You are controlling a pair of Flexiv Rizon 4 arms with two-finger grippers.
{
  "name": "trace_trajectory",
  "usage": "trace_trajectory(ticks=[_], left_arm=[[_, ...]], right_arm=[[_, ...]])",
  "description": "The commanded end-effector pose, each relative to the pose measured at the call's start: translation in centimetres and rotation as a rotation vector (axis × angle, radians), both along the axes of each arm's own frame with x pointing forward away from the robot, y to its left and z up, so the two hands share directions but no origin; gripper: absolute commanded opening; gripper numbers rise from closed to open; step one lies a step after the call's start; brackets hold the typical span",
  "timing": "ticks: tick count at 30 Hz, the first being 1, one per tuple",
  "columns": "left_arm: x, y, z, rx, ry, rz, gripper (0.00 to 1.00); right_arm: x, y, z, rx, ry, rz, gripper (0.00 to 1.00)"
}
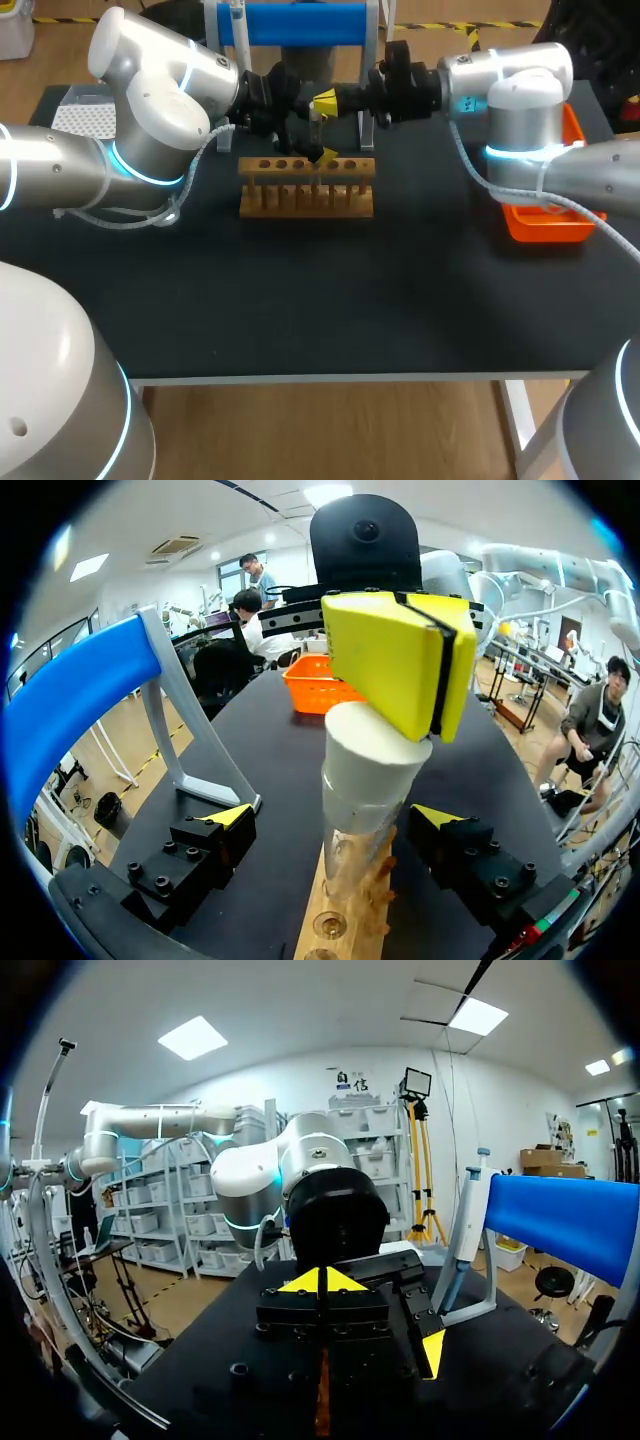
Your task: Invert the test tube, pick up the pipette, mount the tip to pipette, aspirate from beaker and dispense into the tube, eject the tip, return the pipette, and cap with the stopper.
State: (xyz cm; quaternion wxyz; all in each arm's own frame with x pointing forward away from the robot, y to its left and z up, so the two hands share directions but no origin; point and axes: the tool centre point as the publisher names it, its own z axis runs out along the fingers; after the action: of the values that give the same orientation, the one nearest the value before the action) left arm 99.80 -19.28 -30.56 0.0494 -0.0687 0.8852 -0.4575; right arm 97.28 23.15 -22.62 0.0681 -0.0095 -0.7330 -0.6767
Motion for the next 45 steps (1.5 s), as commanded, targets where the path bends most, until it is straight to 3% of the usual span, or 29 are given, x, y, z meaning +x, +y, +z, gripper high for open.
trace_trajectory(ticks=[1, 7, 15, 19, 20, 21, 31, 34, 45], left_arm=[[0.2, 0.0, -0.1, -0.001, 0.002, -0.003, 1.00], [0.2, 0.0, -0.1, -0.001, 0.002, -0.003, 1.00], [0.2, 0.0, -0.1, -0.001, 0.002, -0.003, 1.00], [0.2, 0.0, -0.1, -0.001, 0.002, -0.003, 1.00], [0.2, 0.0, -0.1, -0.001, 0.002, -0.003, 1.00], [0.2, 0.0, -0.1, -0.001, 0.002, -0.003, 1.00], [0.2, 0.0, -0.1, -0.001, 0.002, -0.003, 1.00], [0.2, 0.0, -0.1, -0.001, 0.002, -0.003, 1.00], [0.2, 0.0, -0.1, -0.001, 0.002, -0.003, 1.00]], right_arm=[[0.1, 0.1, -0.9, -0.008, 0.009, 0.000, 0.00], [0.2, 0.1, -1.0, -0.009, 0.014, -0.003, 0.00], [0.1, -0.4, 1.0, 0.054, -0.014, -0.007, 0.00], [-0.1, -1.1, 2.0, 0.063, -0.039, -0.013, 0.45], [-0.1, -1.4, 2.2, 0.061, -0.050, -0.017, 0.79], [-0.1, -1.8, 2.5, 0.058, -0.059, -0.022, 1.00], [-0.1, -6.6, 3.2, -0.019, -0.205, -0.072, 1.00], [0.2, -8.3, 2.4, -0.070, -0.257, -0.099, 1.00], [0.4, -13.2, -1.6, -0.222, -0.319, -0.163, 1.00]])
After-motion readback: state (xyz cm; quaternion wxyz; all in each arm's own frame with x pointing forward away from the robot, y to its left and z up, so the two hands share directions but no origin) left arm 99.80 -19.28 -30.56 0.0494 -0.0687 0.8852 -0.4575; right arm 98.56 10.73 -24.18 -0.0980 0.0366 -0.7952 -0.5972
